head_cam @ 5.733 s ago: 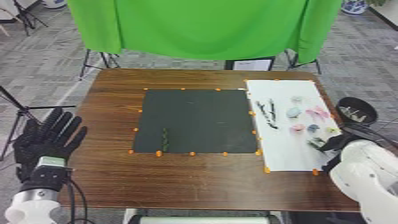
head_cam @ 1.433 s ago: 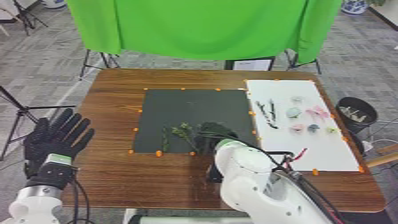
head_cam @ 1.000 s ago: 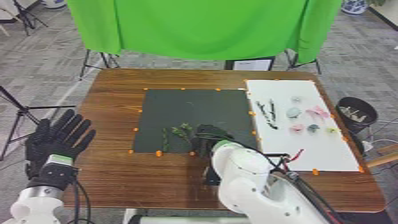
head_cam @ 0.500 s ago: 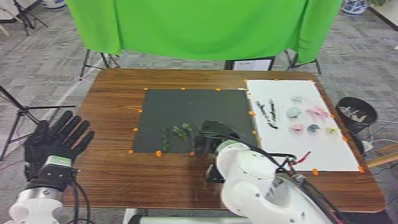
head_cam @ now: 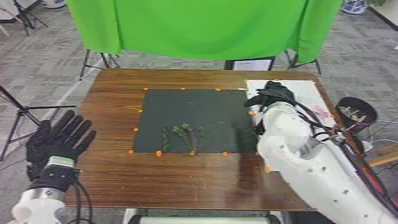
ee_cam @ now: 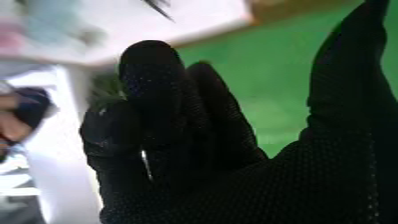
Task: Arrange flowers
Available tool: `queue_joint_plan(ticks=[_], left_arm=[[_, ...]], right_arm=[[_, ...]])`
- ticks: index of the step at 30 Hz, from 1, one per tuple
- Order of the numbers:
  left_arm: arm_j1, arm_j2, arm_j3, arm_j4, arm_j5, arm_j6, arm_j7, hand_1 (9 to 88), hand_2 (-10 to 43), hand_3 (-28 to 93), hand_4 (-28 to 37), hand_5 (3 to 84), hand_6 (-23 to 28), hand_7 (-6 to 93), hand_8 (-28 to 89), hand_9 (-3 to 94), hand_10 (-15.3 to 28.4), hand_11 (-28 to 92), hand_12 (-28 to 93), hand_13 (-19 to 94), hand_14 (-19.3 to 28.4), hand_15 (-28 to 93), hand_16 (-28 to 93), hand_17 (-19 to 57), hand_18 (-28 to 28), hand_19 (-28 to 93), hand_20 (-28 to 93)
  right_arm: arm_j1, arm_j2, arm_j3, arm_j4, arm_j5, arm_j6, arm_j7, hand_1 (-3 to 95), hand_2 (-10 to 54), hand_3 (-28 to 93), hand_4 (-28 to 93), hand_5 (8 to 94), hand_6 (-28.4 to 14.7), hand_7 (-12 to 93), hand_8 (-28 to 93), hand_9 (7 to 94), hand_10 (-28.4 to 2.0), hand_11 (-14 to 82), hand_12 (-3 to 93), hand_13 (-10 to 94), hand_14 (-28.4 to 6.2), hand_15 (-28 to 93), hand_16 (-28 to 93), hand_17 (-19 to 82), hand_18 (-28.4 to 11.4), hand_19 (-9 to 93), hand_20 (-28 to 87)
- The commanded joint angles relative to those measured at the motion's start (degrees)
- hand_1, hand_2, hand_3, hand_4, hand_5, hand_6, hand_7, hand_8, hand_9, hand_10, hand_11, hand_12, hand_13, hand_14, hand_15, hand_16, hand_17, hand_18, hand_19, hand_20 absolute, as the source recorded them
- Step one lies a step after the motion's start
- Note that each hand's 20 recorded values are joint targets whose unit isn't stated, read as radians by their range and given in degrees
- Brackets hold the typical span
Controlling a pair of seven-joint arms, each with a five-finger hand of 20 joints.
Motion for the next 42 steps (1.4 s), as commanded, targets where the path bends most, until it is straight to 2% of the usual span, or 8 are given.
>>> queue_joint_plan(ticks=[1, 5, 16, 19, 22, 28, 35, 42], left_arm=[[-2.8, 1.05, 1.3, 0.54, 3.16, -0.87, -1.3, 25.6, 15.5, 73, -28.3, 47.6, 9.6, 13.6, -7, 40.3, 15.9, 20, 13, 28, 16.8, 39, -7, -6.9, 16.4, 39, 13], [-4.8, 1.7, 2.23, 0.9, 5.44, -0.69, -2.35, 25.6, 15.5, 73, -28.3, 47.5, 9.5, 13.7, -7, 40.3, 15.9, 20, 13, 28, 16.8, 39, -7, -6.9, 16.4, 39, 13], [-6.8, 1.21, 3.79, 1.29, 4.43, -0.81, -2.21, 25.7, 15.4, 73, -28.3, 47.4, 9.5, 13.5, -7, 40.0, 16.0, 20, 14, 28, 16.7, 38, -6, -7.1, 16.4, 39, 13], [-7.4, 0.88, 4.26, 1.52, 3.69, -0.55, -2.51, 25.8, 15.4, 73, -28.3, 47.4, 9.5, 13.6, -7, 40.1, 15.9, 20, 14, 28, 16.7, 38, -6, -7.0, 16.4, 39, 13], [-7.6, 0.76, 4.47, 1.57, 3.62, -0.51, -2.45, 25.9, 15.4, 73, -28.3, 47.5, 9.5, 13.7, -7, 40.1, 15.9, 20, 14, 28, 16.8, 38, -6, -7.0, 16.4, 39, 13], [-7.1, 0.24, 4.86, 1.59, 2.39, -0.69, -2.32, 25.9, 15.5, 73, -28.3, 47.5, 9.6, 13.6, -7, 40.3, 15.9, 20, 14, 29, 16.7, 38, -6, -7.0, 16.4, 39, 13], [-6.7, -0.13, 5.09, 1.54, 2.4, -0.66, -2.46, 25.9, 15.5, 73, -28.3, 47.6, 9.6, 13.6, -7, 40.3, 15.9, 20, 13, 28, 16.7, 38, -7, -7.0, 16.4, 39, 13], [-5.9, -0.39, 4.81, 1.39, 2.33, -0.66, -2.22, 25.8, 15.5, 73, -28.3, 47.5, 9.6, 13.6, -7, 40.2, 15.9, 20, 13, 28, 16.7, 38, -7, -7.0, 16.4, 39, 13]], right_arm=[[2.8, 2.1, -1.1, 6.1, 0.1, -3.5, 0.9, 31.1, -9.5, 57, -28, 55.1, -16.7, 5, -7, 56.8, -25.1, 11.4, 16.2, 70, -15.4, 64, 27, 47, -26.7, 93, 40], [2.6, 2.2, -1.6, 7.9, 0.5, -4.7, 1.4, 33.0, -9.5, 53, -28, 55.2, -16.9, 5, -7, 56.7, -25.0, 11.2, 16.2, 70, -15.2, 64, 27, 47, -26.7, 93, 40], [1.2, -0.1, -4.7, 9.5, 1.5, -5.6, -1.3, 50.5, -9.5, 32, -28, 62.9, -11.8, 10, -8, 66.4, -20.8, 14.7, 16.9, 73, -12.4, 61, 26, 46, -25.8, 93, 40], [0.2, -0.7, -5.2, 10.5, 1.0, -3.6, -2.7, 51.7, -9.5, 38, -28, 65.6, -9.8, 12, -8, 69.0, -18.7, 15.7, 17.1, 74, -11.9, 61, 27, 46, -25.4, 93, 40], [-0.8, -0.7, -5.8, 10.7, 0.0, -1.5, -3.0, 49.7, -9.5, 63, -28, 72.0, -5.0, 18, -10, 75.6, -15.1, 17.8, 18.0, 77, -10.5, 58, 28, 46, -24.7, 93, 37], [-1.7, -0.2, -6.1, 10.7, -1.4, 3.9, -2.6, 60.9, -9.5, 63, -28, 79.5, -1.9, 30, 14, 88.1, -10.2, 8.6, 38.3, 82, -8.6, 57, 31, 48, -24.2, 93, 36], [-2.4, 1.4, -5.8, 9.5, -2.4, 12.4, -1.5, 57.1, -9.5, 74, -22, 80.9, -2.6, 31, 21, 90.2, -10.8, 8.9, 39.0, 87, -4.3, 48, 40, 52, -23.8, 93, 36], [-5.5, 4.8, -3.0, 0.5, -5.8, 20.7, -1.9, 52.1, -9.5, 78, -15, 81.8, -3.0, 32, 23, 91.7, -11.1, 10.1, 40.2, 89, -3.2, 43, 43, 54, -24.3, 93, 37]])
